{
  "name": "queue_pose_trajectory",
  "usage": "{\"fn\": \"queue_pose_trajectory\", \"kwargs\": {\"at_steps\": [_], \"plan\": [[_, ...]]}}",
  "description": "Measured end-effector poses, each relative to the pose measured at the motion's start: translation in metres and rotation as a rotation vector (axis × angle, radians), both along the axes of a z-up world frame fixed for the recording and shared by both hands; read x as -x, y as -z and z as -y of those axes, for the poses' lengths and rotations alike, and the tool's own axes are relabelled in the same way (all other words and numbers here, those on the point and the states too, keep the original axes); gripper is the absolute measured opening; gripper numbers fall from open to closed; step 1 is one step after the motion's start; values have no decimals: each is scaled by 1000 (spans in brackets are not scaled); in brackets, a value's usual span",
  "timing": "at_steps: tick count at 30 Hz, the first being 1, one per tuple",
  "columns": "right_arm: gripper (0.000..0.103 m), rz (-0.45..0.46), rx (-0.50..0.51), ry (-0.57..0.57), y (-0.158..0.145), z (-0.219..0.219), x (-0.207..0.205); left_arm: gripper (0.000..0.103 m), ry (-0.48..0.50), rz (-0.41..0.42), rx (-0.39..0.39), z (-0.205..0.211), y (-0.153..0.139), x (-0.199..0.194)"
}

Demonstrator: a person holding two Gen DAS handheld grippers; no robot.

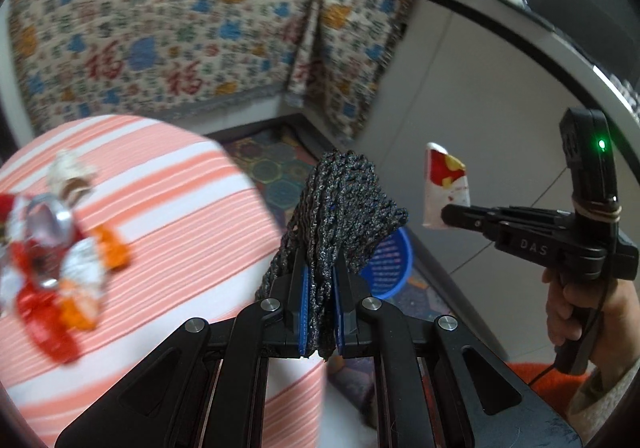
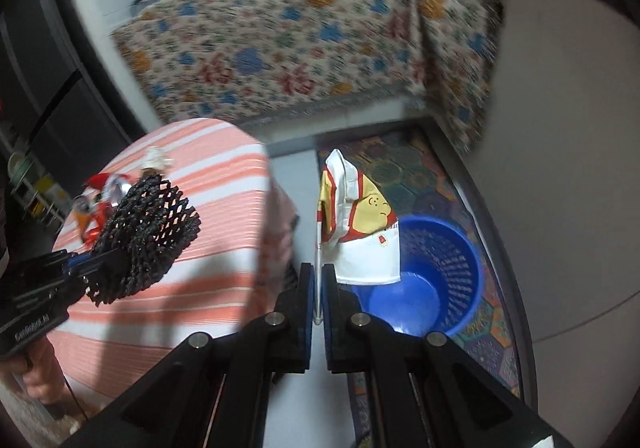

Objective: Collect trash
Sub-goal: 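Carry the black mesh sleeve and white wrapper over the blue wastebasket with both tools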

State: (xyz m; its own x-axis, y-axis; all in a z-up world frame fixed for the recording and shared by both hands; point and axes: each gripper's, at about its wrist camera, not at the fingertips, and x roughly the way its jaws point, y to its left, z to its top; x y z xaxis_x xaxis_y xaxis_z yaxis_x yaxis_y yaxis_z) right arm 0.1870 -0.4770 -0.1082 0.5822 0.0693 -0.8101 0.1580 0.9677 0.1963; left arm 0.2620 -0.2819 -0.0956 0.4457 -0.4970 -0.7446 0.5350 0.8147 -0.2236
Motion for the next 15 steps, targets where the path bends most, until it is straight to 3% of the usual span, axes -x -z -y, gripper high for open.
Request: {"fn": "queue_pose_trajectory", "kwargs": {"at_steps": [8, 15], "plan": [[4, -81, -83, 94, 51, 75, -14, 9, 51, -42, -23, 84, 46, -35], [5, -150, -187, 166, 109, 128, -33, 10, 54, -84, -32, 128, 86, -62]]}}
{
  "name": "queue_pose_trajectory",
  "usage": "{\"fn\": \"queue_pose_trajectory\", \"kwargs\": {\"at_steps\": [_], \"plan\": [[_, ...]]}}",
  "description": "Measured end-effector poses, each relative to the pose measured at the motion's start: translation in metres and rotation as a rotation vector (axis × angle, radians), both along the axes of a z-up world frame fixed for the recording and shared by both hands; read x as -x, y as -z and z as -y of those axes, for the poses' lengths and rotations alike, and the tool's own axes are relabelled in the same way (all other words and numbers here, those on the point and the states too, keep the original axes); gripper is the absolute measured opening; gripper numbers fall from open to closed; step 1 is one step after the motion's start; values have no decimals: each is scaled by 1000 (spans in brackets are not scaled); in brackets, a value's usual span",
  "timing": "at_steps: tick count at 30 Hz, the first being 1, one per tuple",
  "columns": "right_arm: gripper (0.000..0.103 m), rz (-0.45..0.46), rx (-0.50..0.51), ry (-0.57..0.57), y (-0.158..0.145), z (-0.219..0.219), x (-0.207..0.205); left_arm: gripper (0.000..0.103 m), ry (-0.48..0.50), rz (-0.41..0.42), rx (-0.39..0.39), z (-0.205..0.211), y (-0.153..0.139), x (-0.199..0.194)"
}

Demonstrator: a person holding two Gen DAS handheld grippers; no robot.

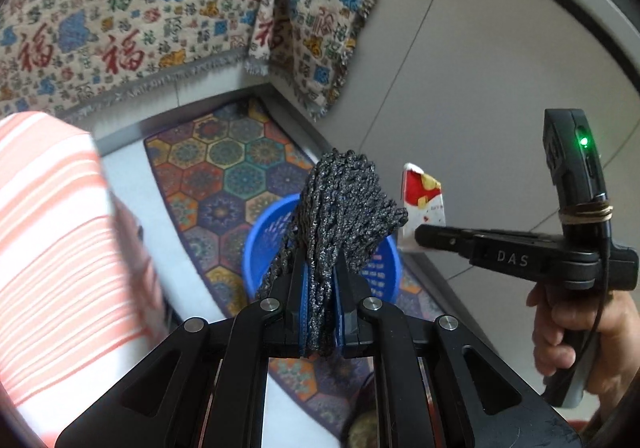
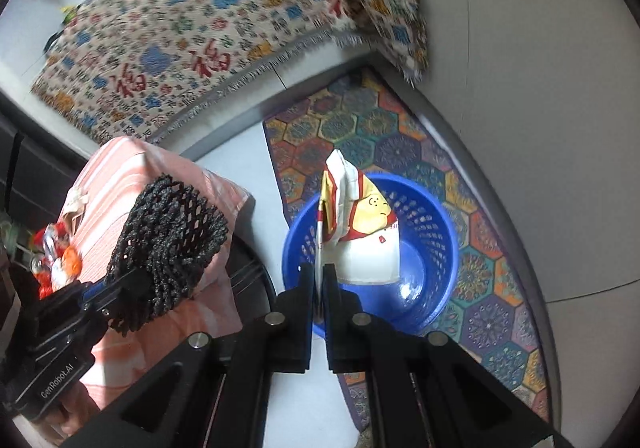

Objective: Collect trash
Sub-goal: 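Carry the black mesh sleeve and white wrapper over the blue wastebasket with both tools, then open both tools to drop the mesh sleeve and wrapper into the basket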

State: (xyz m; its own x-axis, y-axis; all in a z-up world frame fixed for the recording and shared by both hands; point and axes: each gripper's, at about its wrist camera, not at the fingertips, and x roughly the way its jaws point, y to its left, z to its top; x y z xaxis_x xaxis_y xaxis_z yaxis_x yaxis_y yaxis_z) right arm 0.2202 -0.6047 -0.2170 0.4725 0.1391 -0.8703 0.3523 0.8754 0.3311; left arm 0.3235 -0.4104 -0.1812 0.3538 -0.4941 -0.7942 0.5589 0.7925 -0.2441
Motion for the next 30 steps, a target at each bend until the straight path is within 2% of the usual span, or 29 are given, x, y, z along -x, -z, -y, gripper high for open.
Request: {"fn": "queue_pose_trajectory", "kwargs": {"at_steps": [5, 11, 12, 14, 15, 16, 17, 18, 19, 21, 25, 30], "plan": [[7, -34, -68, 44, 40, 30, -9, 10, -2, -33, -10, 24, 31, -16], [7, -55, -62, 33, 67, 47, -21, 10, -7, -71, -16, 46, 59, -31], [8, -57, -61, 30, 70, 49, -23, 12, -5, -76, -18, 49, 63, -33], [8, -62, -60, 20, 75, 51, -26, 24, -3, -85, -20, 55, 69, -37], [10, -68, -55, 15, 78, 53, -27, 38, -4, -85, -22, 57, 71, -39], [18, -71, -48, 13, 79, 53, -28, 48, -7, -81, -23, 59, 73, -40], [27, -74, -41, 15, 81, 55, -29, 52, -11, -77, -23, 60, 74, -41], [42, -71, -43, 21, 82, 56, -28, 55, -14, -79, -22, 61, 76, -42], [45, -68, -44, 29, 83, 58, -28, 55, -16, -87, -20, 62, 78, -43], [45, -70, -47, 32, 85, 60, -27, 55, -17, -99, -17, 62, 81, -44], [45, -62, -18, 41, 80, 60, -22, 71, -18, -84, -11, 59, 74, -41], [45, -2, 75, 67, 50, 57, -12, 73, -19, -71, 19, 46, 49, -34]]}}
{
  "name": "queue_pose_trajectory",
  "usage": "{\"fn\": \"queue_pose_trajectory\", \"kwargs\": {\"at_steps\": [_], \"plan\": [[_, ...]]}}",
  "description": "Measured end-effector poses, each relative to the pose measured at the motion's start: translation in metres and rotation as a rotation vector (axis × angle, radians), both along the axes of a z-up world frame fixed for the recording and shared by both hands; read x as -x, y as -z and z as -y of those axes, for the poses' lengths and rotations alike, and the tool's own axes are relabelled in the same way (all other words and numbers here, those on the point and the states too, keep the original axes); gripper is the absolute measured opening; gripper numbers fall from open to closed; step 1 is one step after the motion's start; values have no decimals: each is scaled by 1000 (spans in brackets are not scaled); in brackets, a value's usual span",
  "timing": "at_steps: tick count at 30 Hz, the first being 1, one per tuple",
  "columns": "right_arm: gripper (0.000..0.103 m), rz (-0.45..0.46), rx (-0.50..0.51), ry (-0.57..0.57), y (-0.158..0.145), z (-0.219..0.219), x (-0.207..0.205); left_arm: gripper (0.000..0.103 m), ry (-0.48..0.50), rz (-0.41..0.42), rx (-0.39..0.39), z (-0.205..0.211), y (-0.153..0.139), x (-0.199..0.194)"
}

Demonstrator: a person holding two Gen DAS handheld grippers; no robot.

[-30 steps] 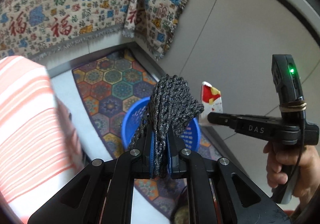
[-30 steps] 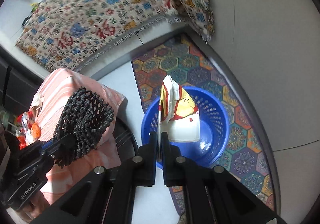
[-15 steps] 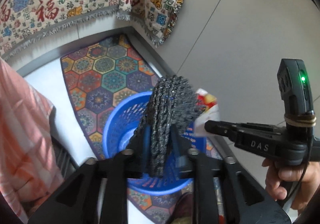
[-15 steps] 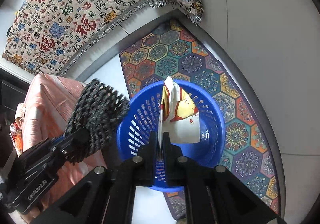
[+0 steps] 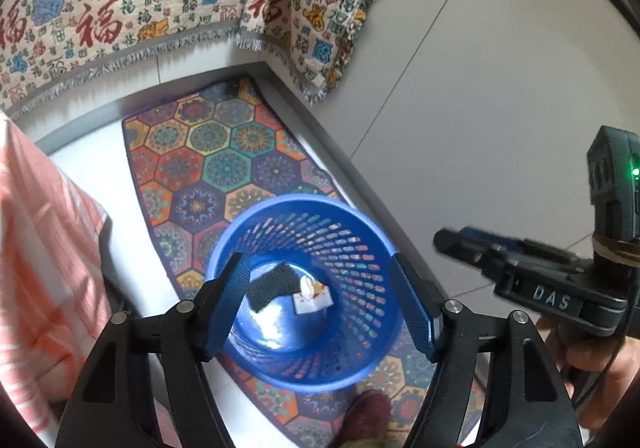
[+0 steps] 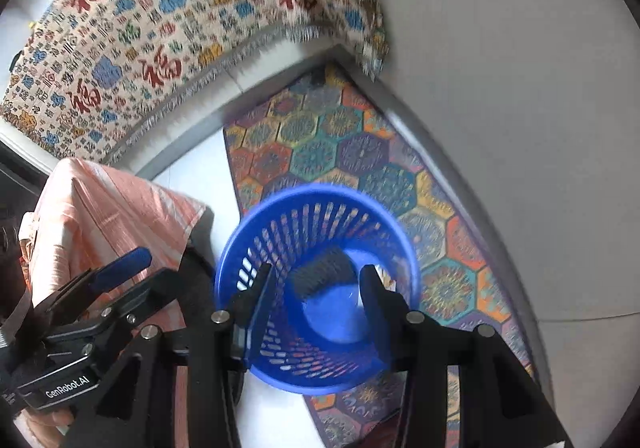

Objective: Collect trash
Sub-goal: 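Open both tools to drop the mesh sleeve and wrapper into the basket, then move both tools back over the table toward the trash pile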

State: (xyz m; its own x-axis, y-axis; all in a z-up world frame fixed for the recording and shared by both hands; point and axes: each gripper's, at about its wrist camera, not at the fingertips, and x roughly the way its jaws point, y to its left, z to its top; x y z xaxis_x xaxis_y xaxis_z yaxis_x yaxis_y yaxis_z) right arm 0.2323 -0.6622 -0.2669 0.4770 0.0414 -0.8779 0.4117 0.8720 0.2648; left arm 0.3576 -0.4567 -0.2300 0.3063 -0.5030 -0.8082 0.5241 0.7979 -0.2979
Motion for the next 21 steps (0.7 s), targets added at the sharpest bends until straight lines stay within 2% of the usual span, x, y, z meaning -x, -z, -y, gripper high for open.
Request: {"fn": "queue_pose_trajectory", "kwargs": {"at_steps": [2, 6, 9, 13, 15, 17, 21], "plan": [[45, 38, 73, 2, -23, -5, 5, 74, 6, 15, 10, -11, -18, 10], [47, 133, 208, -8, -76, -26, 18, 86, 23, 72, 28, -54, -62, 50], [53, 215, 277, 0, -120, -48, 33, 89, 30, 102, 24, -99, -87, 86], [58, 340, 340, -4, -172, -103, 59, 91, -36, 106, 4, -177, -102, 128], [60, 387, 328, -14, -185, -135, 73, 91, -83, 119, -37, -218, -104, 144], [61, 423, 308, -45, -192, -176, 88, 91, -135, 166, -99, -259, -106, 156], [61, 433, 268, -146, -189, -261, 104, 91, -266, 244, -201, -336, -102, 167]]}}
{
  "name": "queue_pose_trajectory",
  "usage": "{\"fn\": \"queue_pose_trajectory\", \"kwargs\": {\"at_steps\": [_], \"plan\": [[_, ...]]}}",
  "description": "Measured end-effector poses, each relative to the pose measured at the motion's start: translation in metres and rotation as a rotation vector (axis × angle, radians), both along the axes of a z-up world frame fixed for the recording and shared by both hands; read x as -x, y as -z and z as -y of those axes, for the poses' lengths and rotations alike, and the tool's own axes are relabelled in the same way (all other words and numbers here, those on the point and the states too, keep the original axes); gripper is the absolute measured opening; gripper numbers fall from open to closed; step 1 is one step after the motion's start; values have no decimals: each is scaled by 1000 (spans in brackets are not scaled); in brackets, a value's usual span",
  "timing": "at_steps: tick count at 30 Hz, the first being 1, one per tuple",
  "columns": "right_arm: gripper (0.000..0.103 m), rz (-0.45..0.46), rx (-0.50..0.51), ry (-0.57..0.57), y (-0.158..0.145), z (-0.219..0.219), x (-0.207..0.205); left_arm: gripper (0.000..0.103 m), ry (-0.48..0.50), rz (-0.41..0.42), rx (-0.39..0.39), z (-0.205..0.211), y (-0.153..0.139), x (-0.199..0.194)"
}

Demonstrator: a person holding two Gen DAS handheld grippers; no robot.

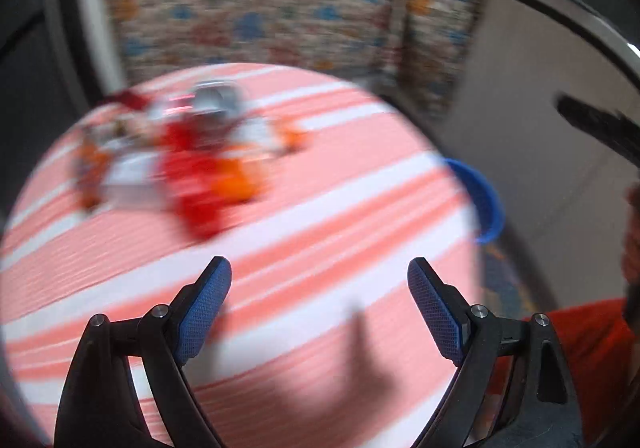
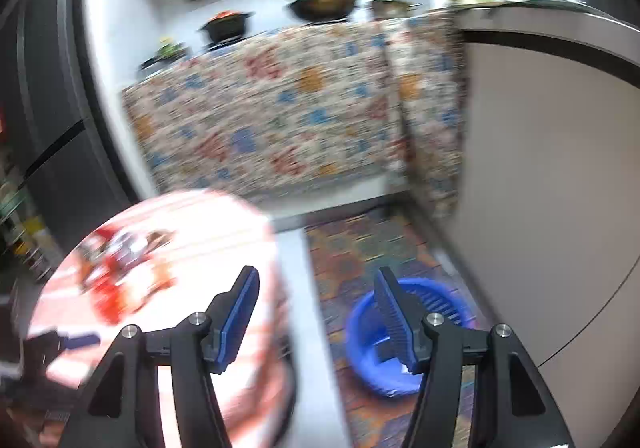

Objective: Collect trash
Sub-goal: 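Move both tools back over the table toward the trash pile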

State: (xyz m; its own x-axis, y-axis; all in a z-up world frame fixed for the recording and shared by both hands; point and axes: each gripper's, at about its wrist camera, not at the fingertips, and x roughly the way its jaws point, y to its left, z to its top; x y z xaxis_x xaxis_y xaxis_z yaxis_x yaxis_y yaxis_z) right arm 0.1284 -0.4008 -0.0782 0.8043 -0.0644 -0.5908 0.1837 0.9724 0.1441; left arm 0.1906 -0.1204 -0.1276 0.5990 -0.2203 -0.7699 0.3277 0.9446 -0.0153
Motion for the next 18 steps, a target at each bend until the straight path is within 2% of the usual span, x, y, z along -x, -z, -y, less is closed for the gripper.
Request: {"fn": "queue_pose_trajectory", "kwargs": {"at_steps": [3, 5, 8, 11, 14, 17, 18], "plan": [[61, -53, -20, -81, 15, -62, -3, 91, -80, 14, -47, -45, 12, -5], [61, -100, -18, -137, 31, -101, -10, 91, -119, -5, -18, -67, 19, -8], [61, -171, 60, -243, 56, -150, -17, 90, -141, -15, 37, -78, 22, -10], [61, -193, 82, -275, 74, -164, -19, 90, -118, 1, 56, -65, 20, -18], [61, -197, 47, -274, 84, -161, -23, 89, -120, 29, 43, -60, 17, -32], [61, -204, 62, -280, 87, -159, -29, 84, -140, -4, 58, -53, 24, -57], [61, -197, 69, -278, 87, -158, -28, 79, -150, -18, 55, -51, 28, -65]]}}
